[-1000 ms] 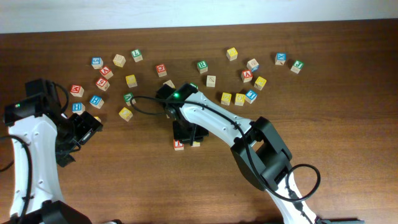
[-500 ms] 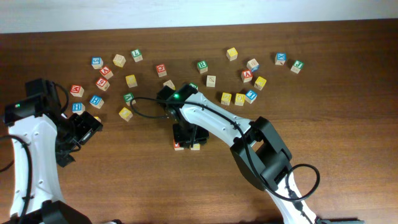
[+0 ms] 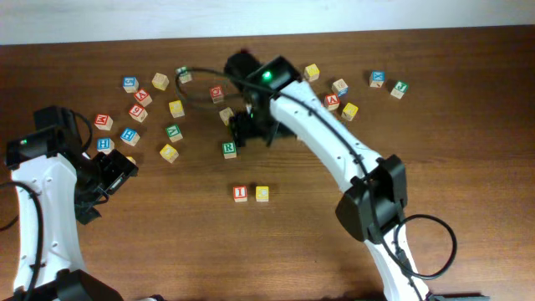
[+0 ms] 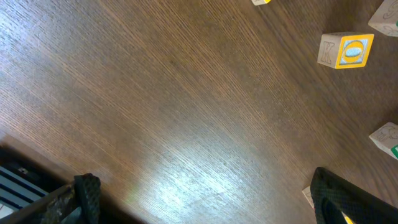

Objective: Spell out ICRA
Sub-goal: 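Place the C block right of the I block and release, then move the right gripper to the green R block and grasp it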

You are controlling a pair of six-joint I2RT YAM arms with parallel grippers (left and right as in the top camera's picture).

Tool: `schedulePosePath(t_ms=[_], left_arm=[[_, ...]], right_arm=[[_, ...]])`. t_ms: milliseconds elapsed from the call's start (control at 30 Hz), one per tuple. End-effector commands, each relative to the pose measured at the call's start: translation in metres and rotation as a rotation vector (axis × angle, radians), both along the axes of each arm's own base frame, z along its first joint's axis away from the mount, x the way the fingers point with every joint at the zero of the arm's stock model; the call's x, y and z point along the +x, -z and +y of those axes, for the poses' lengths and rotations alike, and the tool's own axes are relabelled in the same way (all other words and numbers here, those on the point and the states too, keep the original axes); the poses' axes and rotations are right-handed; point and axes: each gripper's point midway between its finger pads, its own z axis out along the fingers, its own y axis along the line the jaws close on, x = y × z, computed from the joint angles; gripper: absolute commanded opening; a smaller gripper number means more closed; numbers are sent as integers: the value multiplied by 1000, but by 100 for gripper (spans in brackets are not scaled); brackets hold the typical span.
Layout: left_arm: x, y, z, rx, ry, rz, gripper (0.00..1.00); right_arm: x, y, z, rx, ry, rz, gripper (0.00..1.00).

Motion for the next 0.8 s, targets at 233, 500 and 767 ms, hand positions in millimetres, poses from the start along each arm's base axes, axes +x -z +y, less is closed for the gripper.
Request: schedulePosePath(t_ms=[233, 500, 767], left_arm=[[1, -5, 1, 8, 10, -21, 99], [1, -5, 1, 8, 10, -21, 99], [1, -5, 1, 8, 10, -21, 99]], right_arm=[[133, -17, -32, -51, -31, -479, 86], [179, 67, -37, -80, -18, -497, 82], [175, 110, -45, -49, -27, -396, 70]])
